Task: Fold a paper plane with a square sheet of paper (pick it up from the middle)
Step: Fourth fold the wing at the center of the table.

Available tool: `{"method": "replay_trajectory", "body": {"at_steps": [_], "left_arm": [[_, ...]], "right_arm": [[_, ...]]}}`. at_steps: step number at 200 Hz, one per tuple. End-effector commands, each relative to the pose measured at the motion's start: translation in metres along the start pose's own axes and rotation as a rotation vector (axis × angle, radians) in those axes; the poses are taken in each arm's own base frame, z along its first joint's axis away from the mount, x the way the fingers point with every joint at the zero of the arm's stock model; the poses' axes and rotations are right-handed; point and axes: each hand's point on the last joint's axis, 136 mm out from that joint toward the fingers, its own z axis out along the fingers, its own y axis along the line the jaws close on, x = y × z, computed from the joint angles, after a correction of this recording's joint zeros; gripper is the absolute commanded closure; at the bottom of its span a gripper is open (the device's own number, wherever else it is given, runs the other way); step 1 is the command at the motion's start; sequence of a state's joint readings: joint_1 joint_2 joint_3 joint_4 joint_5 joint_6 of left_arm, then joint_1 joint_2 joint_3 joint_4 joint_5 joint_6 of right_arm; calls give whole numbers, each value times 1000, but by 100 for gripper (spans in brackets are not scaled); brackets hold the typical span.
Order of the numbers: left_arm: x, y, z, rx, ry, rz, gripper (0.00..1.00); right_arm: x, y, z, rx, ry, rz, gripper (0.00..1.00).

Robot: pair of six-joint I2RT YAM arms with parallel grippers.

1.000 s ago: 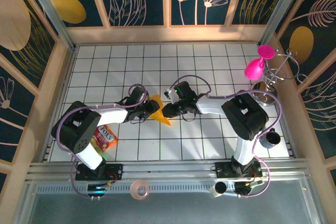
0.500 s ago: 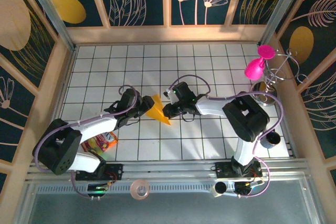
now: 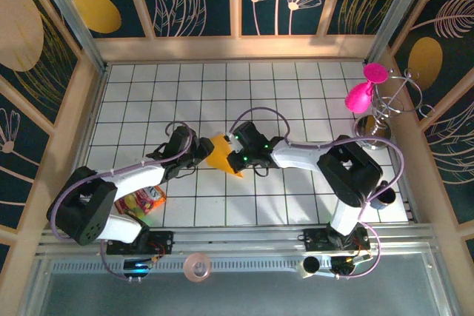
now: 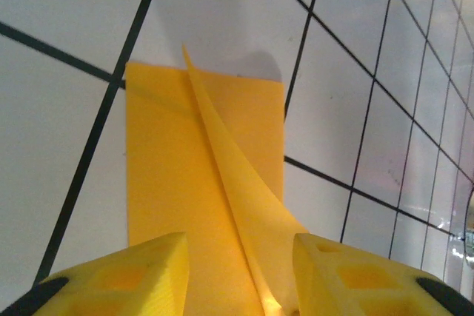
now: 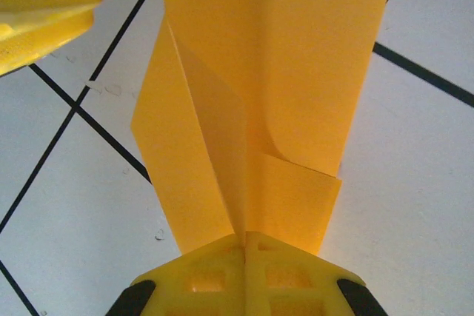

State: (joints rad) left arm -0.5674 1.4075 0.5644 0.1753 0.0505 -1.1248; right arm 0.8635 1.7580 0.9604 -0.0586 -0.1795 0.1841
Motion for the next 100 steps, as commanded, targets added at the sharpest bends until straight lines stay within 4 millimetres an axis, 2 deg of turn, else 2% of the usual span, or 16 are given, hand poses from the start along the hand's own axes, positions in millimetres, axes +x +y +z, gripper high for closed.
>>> {"method": "replay_trajectory", "body": {"at_steps": [1,68,100], "left_arm": [[4,12,3,-27,16,-21,62],[-13,14,-11,-69,-73,-14,63],[-15,13,-14,-69,-83,-9,62]], "right_arm": [[2,5,7,9,25,-25,100],[10,11,16,-11,59,-27,94],[9,10,16,-3,58,-26,87]]}}
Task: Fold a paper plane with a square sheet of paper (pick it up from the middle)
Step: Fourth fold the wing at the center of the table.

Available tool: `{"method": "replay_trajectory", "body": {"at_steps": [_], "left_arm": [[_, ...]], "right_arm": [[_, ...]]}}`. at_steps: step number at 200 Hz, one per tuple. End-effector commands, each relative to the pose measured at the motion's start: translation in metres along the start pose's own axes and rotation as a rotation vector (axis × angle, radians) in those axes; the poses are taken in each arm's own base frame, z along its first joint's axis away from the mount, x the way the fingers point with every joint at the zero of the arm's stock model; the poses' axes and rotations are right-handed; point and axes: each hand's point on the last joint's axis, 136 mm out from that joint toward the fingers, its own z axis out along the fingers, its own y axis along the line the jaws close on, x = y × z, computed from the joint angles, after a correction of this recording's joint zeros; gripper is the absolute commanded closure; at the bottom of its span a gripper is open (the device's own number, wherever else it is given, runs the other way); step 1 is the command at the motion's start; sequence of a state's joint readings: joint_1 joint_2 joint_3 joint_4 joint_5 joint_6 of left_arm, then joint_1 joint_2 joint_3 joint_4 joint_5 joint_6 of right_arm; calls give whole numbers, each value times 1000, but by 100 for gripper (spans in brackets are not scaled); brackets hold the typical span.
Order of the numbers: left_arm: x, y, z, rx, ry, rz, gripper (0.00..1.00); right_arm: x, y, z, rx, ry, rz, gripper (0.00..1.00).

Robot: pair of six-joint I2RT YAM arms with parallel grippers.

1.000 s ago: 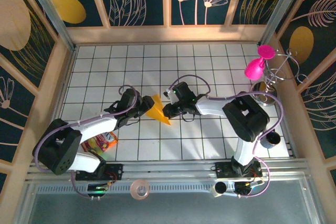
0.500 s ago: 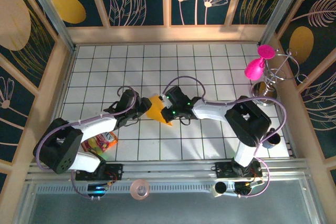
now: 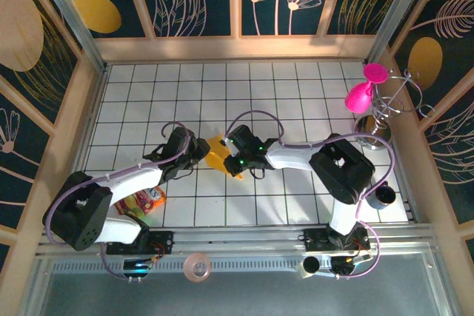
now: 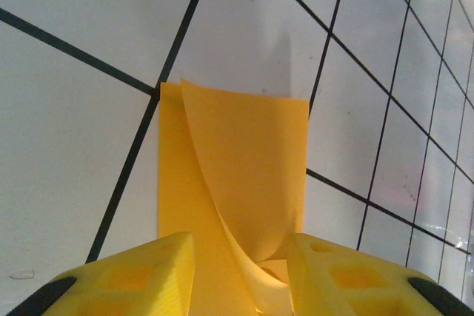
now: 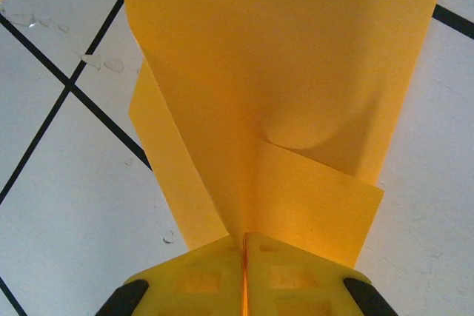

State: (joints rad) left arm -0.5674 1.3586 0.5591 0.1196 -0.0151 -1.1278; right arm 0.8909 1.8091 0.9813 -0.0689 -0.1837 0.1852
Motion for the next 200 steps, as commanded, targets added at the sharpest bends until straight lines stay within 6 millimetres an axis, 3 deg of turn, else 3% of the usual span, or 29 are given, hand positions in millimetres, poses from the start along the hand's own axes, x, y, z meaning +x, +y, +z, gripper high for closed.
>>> {"method": "replay_trajectory", "body": {"at_steps": [1,44,118,200], "left_arm": [[-7,5,-4,-29,-29,-4,62],[-7,4,-4,-27,-27,2,62],[-8,-1,-7,-8,-24,18,62],[21,-38,8,202,131,29,64]], "right_arm": [[-3,2,2,5,9,-12,87],[-5,1,0,7,-4,-13,82],[0,6,-6,-192,-14,77,98],[7,-8,-13,-433,-16,282,100]]}}
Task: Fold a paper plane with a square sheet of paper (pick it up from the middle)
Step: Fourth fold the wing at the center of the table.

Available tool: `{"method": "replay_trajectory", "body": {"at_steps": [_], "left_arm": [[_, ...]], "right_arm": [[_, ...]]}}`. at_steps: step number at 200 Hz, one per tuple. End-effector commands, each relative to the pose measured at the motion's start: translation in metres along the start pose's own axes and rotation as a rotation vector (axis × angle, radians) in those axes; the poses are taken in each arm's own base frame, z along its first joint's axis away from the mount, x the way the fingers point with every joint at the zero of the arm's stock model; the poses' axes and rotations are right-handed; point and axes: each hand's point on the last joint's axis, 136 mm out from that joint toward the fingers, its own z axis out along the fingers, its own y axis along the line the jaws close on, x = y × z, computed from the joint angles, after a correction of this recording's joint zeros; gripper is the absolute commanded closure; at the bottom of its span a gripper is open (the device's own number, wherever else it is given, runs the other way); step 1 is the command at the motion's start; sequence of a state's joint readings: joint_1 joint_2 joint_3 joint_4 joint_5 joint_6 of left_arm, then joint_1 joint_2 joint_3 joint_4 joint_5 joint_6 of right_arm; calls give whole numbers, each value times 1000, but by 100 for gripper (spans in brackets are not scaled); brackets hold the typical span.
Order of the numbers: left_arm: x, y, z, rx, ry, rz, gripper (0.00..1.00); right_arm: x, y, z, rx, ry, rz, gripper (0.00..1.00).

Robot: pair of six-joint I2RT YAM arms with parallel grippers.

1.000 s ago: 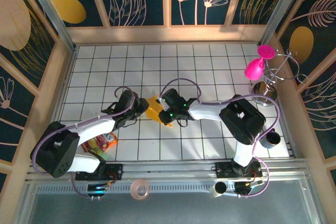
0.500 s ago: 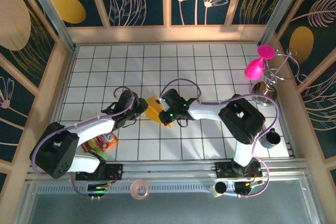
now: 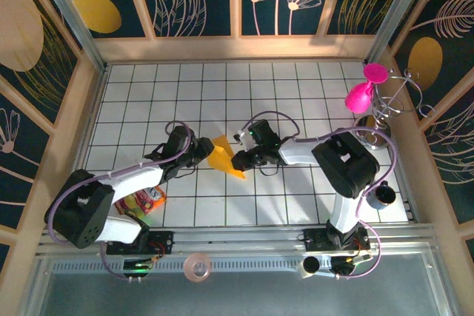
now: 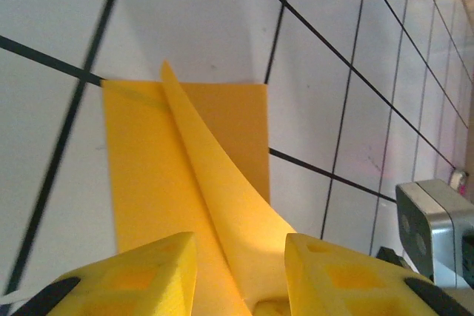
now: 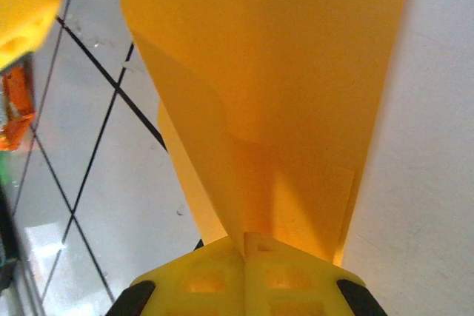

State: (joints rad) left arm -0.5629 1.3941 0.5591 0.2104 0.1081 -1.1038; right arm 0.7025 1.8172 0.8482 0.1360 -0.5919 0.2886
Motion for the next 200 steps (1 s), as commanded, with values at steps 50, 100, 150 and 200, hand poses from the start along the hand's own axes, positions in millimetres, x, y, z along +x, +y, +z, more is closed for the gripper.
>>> {"method": "replay_trajectory", "body": {"at_steps": [50,100,150,200], "left_arm": [[23,-24,23,100,119,32,62],[31,-13,38,31,155,45,58],[35,-9,41,17,165,55,55],[37,4,41,-30,164,56,56]], "right_arm": [[-1,1,-10,-189,-20,135,100],[1,-2,-9,-201,-12,161,100],[7,-6,-4,-198,21,177,100],[9,-12,0,-176,39,191,100]]}}
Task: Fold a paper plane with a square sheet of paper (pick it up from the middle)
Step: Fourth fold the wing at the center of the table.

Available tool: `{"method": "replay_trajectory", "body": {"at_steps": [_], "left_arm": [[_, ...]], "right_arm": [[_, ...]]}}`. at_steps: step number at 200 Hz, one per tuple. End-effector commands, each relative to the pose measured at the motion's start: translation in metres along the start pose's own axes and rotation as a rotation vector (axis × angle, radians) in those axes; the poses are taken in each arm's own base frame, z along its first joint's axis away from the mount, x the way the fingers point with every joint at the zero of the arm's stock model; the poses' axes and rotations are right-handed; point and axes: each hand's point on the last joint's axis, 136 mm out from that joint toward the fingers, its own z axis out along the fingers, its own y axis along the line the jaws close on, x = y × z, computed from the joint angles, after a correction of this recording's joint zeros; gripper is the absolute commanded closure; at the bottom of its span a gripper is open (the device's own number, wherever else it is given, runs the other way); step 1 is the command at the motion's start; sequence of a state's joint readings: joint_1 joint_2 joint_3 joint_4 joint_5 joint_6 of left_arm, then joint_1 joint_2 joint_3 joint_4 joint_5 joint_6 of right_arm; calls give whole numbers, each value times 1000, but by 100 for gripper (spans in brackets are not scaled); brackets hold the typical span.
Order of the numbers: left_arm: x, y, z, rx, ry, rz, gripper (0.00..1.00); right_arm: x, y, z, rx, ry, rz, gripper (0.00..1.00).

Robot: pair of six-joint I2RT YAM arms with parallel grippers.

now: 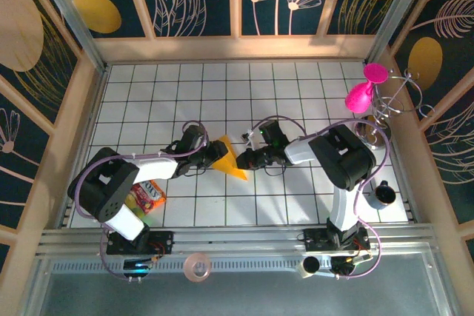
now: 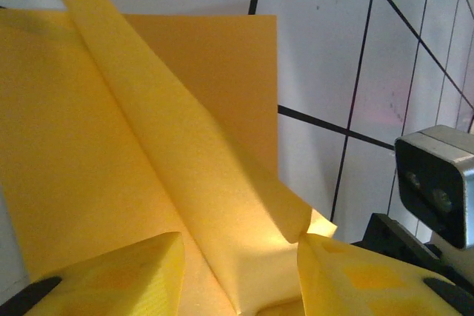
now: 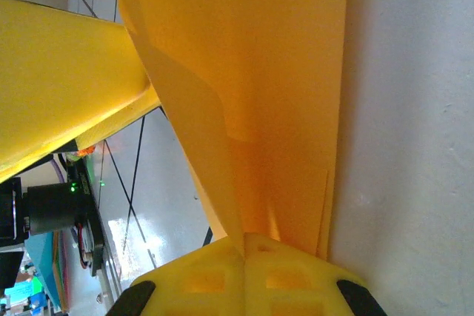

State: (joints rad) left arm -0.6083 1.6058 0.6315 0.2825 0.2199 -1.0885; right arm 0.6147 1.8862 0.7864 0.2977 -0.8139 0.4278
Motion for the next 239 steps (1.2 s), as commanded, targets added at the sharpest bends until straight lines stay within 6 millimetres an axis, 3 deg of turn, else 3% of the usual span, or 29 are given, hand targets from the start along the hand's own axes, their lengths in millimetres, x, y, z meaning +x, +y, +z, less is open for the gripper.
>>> {"method": "replay_trajectory", "body": {"at_steps": [1,72,95,131,170,203,239], "left_arm": [[2,7,2,-36,3,17,56],[3,20,10,-114,28,14,53],[4,35,13,-203,37,1,53],[14,75,14,-381,72,-28,53],[18,96,11,-482,88,-27,53],[22,112,10,-548,103,-20,51],[28,127,7,-599,110,-32,49]], "right_arm": [[3,-6,2,8,26,22,100],[2,-7,3,11,27,27,100],[1,-7,3,13,26,31,99],[-7,5,-6,-4,-4,26,87],[-17,14,-31,35,-83,17,69],[-15,2,-40,149,-106,-5,68],[-10,0,-28,207,-70,-51,68]]}}
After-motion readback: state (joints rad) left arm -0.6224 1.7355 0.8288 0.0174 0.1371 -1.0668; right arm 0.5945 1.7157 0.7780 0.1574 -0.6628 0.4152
